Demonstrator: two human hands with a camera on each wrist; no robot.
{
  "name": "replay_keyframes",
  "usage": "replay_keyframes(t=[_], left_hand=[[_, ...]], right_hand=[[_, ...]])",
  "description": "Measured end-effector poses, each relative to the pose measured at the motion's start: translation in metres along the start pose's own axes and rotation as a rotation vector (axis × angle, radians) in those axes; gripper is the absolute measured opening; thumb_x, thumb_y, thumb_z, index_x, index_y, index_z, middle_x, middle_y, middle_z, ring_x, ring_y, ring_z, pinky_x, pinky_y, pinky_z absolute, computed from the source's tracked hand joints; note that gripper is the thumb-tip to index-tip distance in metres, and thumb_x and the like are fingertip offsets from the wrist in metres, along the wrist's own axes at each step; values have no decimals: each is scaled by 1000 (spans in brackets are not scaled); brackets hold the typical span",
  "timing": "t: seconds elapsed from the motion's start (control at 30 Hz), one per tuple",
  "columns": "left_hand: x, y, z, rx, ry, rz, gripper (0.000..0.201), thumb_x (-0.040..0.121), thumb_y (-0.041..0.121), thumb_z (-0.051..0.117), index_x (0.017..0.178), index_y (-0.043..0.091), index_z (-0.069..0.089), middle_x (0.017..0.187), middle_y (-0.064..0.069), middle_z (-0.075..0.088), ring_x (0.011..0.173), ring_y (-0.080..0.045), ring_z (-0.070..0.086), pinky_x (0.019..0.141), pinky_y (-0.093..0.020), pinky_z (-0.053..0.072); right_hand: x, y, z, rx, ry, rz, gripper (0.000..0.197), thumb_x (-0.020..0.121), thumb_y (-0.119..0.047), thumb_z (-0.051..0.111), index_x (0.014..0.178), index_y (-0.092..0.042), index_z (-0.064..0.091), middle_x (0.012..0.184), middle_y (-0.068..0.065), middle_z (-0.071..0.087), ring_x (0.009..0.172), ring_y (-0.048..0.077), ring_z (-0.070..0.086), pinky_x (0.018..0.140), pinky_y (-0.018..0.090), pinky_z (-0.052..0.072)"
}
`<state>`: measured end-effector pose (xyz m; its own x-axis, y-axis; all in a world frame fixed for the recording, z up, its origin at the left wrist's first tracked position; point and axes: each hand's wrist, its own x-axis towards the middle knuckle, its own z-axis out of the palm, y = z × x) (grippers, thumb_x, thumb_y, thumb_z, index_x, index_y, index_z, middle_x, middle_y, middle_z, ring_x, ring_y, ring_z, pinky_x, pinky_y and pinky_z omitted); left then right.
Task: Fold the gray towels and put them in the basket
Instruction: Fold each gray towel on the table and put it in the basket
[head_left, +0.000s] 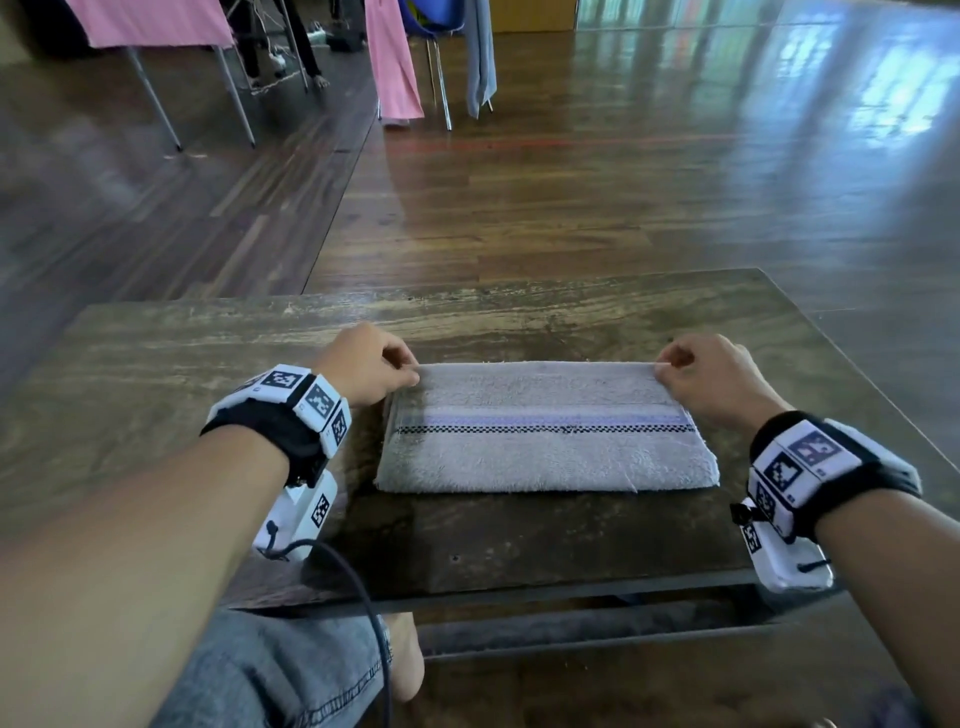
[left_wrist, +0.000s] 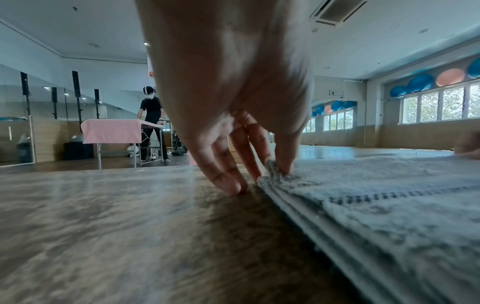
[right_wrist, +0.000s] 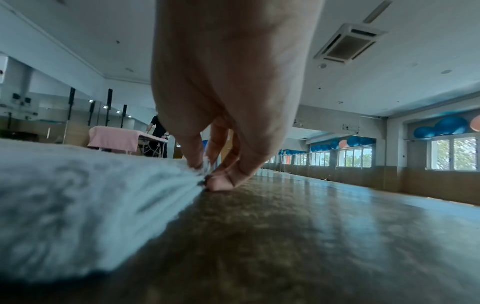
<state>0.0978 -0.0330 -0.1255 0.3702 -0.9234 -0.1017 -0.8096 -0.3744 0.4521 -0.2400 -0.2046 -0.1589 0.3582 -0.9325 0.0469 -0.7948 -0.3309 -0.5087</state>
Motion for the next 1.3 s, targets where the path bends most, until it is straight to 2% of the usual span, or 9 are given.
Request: replay_keyframes(t=[0.1, 0.3, 0.47, 0.6, 0.77, 0.87, 0.97, 1.1, 1.3], left_hand=[[1, 3, 4, 18, -27, -5, 25, 88, 22, 74, 111, 14, 72, 99, 1, 68, 90, -15, 63, 76, -23, 44], [-7, 12, 0, 78, -11, -15, 15, 82, 19, 79, 92, 13, 71, 93, -4, 69, 86, -19, 63, 71, -28, 46], [-12, 28, -25, -65, 396, 114, 11, 81, 9, 75, 89, 14, 70, 78, -4, 66, 70, -16, 57, 57, -20, 39], [-24, 33, -45, -243, 641, 261, 16, 80, 8, 76, 91, 15, 69, 79, -1, 66, 64, -8, 56, 55, -6, 41], [-37, 15, -29, -258, 237, 124, 33, 76, 11, 84, 102, 15, 64, 94, -8, 67, 78, -21, 61, 74, -33, 53], [-35, 1, -7, -106, -45, -39, 43, 78, 37, 82, 111, 22, 59, 97, -2, 65, 90, -20, 63, 82, -35, 49], [-24, 0, 7, 22, -30, -147, 35, 84, 51, 71, 95, 19, 63, 91, 1, 65, 82, -16, 61, 70, -31, 47], [-11, 9, 14, 138, 8, -235, 51, 90, 48, 64, 58, 13, 45, 52, -2, 44, 44, -18, 39, 45, -27, 26], [-9, 21, 11, 111, 24, -336, 59, 86, 43, 72, 55, 14, 32, 50, 0, 32, 43, -17, 29, 45, -27, 20]], right_hand=[[-1, -2, 2, -49, -22, -13, 25, 97, -23, 65, 118, -10, 70, 111, 8, 68, 97, 17, 53, 85, 26, 39], [-10, -11, -9, -43, -52, 50, 4, 91, -22, 69, 92, -24, 66, 106, 12, 67, 80, 17, 60, 77, 29, 43], [-14, -29, -40, 100, 296, -98, 10, 88, -22, 62, 97, -24, 67, 73, 0, 66, 87, 29, 62, 77, 33, 50], [-28, -38, -58, 400, 509, -251, 13, 87, -26, 67, 95, -34, 61, 73, -4, 73, 69, 13, 74, 72, 37, 62], [-38, -9, -46, 267, 141, -182, 20, 87, -16, 73, 94, -31, 63, 72, -4, 72, 53, 1, 62, 50, 18, 48], [-42, 9, -31, 40, -140, -42, 20, 84, -17, 74, 101, -23, 66, 75, -5, 71, 66, 10, 63, 64, 25, 44], [-41, 6, -28, 39, -34, 67, 12, 89, -29, 66, 90, -17, 64, 77, -1, 65, 83, 24, 58, 70, 29, 40], [-39, -2, -22, 7, -49, 136, 50, 93, -32, 62, 51, -11, 47, 50, 4, 48, 70, 27, 51, 60, 31, 35], [-36, -9, -20, 13, -72, 175, 45, 89, -21, 67, 50, -12, 46, 54, 7, 48, 59, 23, 48, 59, 32, 39]])
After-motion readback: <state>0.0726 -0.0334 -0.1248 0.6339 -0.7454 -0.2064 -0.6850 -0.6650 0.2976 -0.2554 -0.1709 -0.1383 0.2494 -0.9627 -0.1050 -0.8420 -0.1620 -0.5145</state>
